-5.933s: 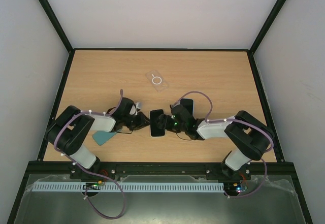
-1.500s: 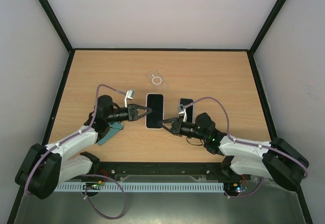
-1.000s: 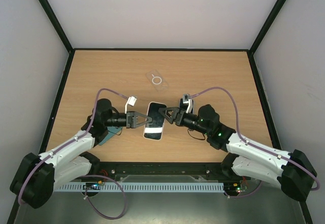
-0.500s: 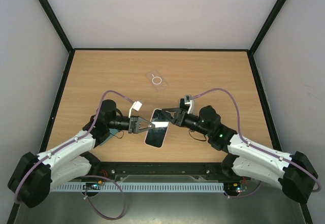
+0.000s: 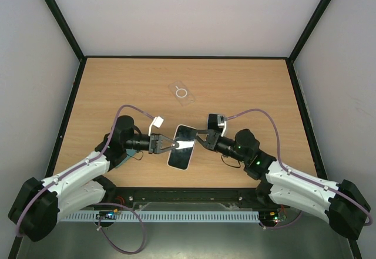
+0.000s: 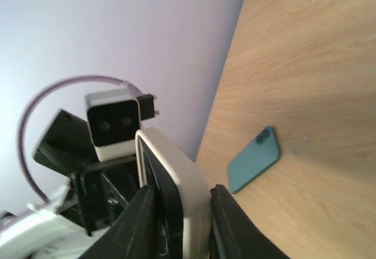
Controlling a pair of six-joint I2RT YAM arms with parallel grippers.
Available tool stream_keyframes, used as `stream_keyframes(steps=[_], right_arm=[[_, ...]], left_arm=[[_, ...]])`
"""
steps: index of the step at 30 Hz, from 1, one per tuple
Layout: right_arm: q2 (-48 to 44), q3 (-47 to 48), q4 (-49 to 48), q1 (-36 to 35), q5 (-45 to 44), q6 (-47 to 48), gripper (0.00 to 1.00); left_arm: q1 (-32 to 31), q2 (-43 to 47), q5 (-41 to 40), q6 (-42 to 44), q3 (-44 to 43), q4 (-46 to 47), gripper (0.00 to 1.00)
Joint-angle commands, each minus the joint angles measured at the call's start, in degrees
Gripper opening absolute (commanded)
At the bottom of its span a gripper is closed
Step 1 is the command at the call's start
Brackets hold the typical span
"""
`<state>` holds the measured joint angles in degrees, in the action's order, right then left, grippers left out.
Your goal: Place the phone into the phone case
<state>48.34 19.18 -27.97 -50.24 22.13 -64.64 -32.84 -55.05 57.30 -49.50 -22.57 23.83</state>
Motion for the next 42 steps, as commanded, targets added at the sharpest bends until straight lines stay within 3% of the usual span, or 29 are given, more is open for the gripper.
stream_keyframes(steps=[1,4,13,17,19,22,26,36,38,42], right_arm=[[-2.96,-1.05,-3.06,-0.02,-1.89,0.45,0.13],[-4.67,-0.45,0.10,0.02,-4.61,3.63,0.02],[-3.75,2.43,5.54,-0.03,-6.25,7.51,0.04],[-4.76,1.46,4.52,0.03,-6.58,6.36,0.35],[-5.26,0.41,3.19,0.03,-6.42,4.98,0.46],[-4.37,-1.93,-1.12,0.04,-3.66,2.25,0.57],[-0.38,-4.03,-9.20,-0.03,1.86,-1.06,0.64],[7.78,-3.61,-17.81,-0.50,10.44,-3.14,0.61],[8.23,-4.15,-18.80,-0.61,10.40,-3.51,0.55],[7.62,-4.55,-18.99,-0.58,9.43,-3.40,0.32]], left_arm=[[-0.02,0.78,-1.59,0.09,-0.95,0.22,0.02],[-0.03,-0.63,-3.93,2.72,-2.70,-5.87,0.02],[-0.01,-0.94,-5.95,5.72,-5.96,-13.10,0.02],[-0.03,-0.14,-5.79,3.79,-6.90,-12.36,0.02],[-0.03,1.13,-5.65,1.31,-6.78,-9.71,0.02],[-0.03,2.57,-6.44,-1.78,-6.79,-6.35,0.02],[0.03,2.77,-8.11,-4.27,-7.10,-3.07,0.02],[-0.03,0.51,-11.93,-4.90,-6.91,0.28,0.02],[-0.03,0.31,-12.59,-5.09,-6.83,0.71,0.02],[-0.01,0.12,-14.64,-4.68,-6.90,-0.42,0.02]])
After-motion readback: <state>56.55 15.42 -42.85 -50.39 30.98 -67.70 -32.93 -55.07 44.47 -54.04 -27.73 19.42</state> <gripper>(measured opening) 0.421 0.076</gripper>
